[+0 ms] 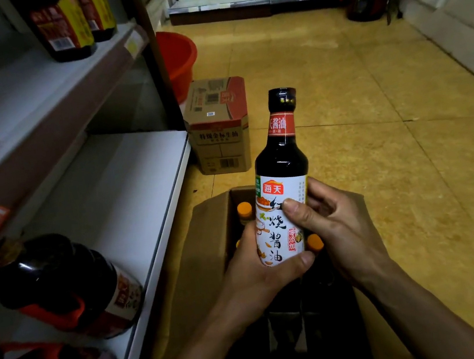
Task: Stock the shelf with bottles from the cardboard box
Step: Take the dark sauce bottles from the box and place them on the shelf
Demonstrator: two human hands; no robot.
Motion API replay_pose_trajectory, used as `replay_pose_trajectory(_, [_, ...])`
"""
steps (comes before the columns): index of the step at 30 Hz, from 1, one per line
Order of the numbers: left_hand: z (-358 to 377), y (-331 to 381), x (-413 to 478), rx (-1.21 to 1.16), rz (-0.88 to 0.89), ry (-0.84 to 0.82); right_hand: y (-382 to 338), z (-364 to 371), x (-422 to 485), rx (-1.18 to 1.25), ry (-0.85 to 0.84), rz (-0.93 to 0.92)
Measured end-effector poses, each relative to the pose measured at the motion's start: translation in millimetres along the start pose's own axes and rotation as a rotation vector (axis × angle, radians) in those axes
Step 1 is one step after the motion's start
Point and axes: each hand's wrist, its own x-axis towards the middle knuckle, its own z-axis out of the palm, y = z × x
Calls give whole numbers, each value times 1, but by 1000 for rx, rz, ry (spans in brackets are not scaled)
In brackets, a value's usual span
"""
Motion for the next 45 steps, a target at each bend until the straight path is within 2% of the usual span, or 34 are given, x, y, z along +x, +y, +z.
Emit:
replay_pose_trajectory(15, [2, 9, 10, -44, 36, 53, -9, 11, 8, 123, 11, 103])
replay_pose_trajectory(20, [14, 20, -19, -137, -68, 80, -20, 13, -18, 95, 27, 172])
replay_pose_trajectory(27, [28, 53, -83, -168, -215, 27, -54, 14, -76, 123, 82, 313])
replay_pose_trajectory(34, [27, 134, -152, -146, -311, -37, -138, 29, -129, 173, 162, 374])
replay_pose_trajectory(45, [19, 361, -228, -164, -291, -2, -380, 53, -146, 130, 71, 350])
